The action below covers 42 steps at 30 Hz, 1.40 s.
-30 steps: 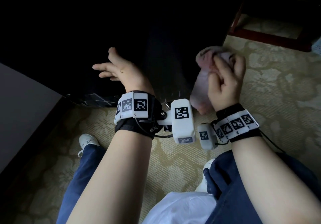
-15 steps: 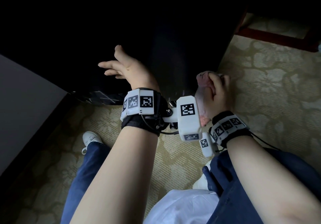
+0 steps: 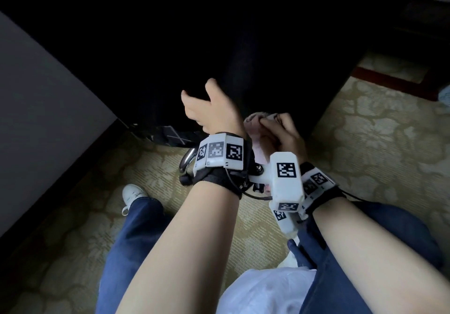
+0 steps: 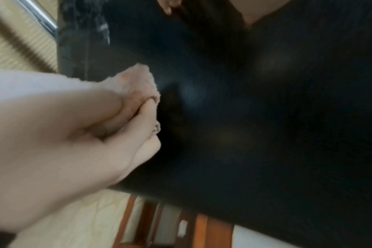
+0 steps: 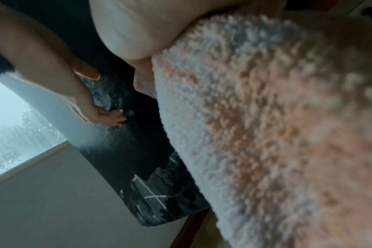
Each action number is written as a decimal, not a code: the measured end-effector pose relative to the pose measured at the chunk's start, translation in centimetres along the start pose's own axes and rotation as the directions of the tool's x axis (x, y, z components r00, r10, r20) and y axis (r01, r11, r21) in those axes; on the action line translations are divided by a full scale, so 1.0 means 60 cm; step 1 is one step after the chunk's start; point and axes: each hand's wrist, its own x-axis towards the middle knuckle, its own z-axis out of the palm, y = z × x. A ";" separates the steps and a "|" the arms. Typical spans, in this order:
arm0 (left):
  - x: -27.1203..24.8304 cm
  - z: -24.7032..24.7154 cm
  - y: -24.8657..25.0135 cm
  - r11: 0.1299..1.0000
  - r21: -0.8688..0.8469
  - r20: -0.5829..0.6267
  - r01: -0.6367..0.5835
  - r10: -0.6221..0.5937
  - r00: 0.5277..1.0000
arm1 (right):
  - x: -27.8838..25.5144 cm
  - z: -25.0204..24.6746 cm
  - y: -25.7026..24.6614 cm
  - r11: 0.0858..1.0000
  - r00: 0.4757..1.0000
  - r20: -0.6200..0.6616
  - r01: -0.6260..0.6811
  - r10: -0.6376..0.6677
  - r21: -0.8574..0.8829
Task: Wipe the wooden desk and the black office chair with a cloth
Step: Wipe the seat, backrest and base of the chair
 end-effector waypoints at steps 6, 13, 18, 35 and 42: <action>0.079 -0.080 0.053 0.999 -0.027 -0.089 -0.036 0.034 0.995 | 0.009 0.038 -0.073 0.952 0.970 0.000 0.239 -0.244 -0.192; 0.192 -0.166 0.113 0.990 -0.062 -0.193 -0.127 0.113 0.975 | 0.028 0.110 -0.155 0.923 0.944 0.031 0.329 -0.329 -0.200; 0.259 -0.219 0.133 0.981 -0.010 -0.052 -0.192 0.191 0.980 | 0.032 0.143 -0.179 0.900 0.915 -0.044 0.386 -0.402 -0.204; 0.284 -0.306 0.101 0.958 -0.082 0.359 -0.274 0.285 0.889 | 0.006 0.203 -0.215 0.741 0.827 0.117 0.548 -0.550 -0.387; 0.254 -0.320 0.085 0.953 -0.126 0.534 -0.276 0.299 0.791 | -0.014 0.212 -0.204 0.673 0.777 0.218 0.624 -0.591 -0.397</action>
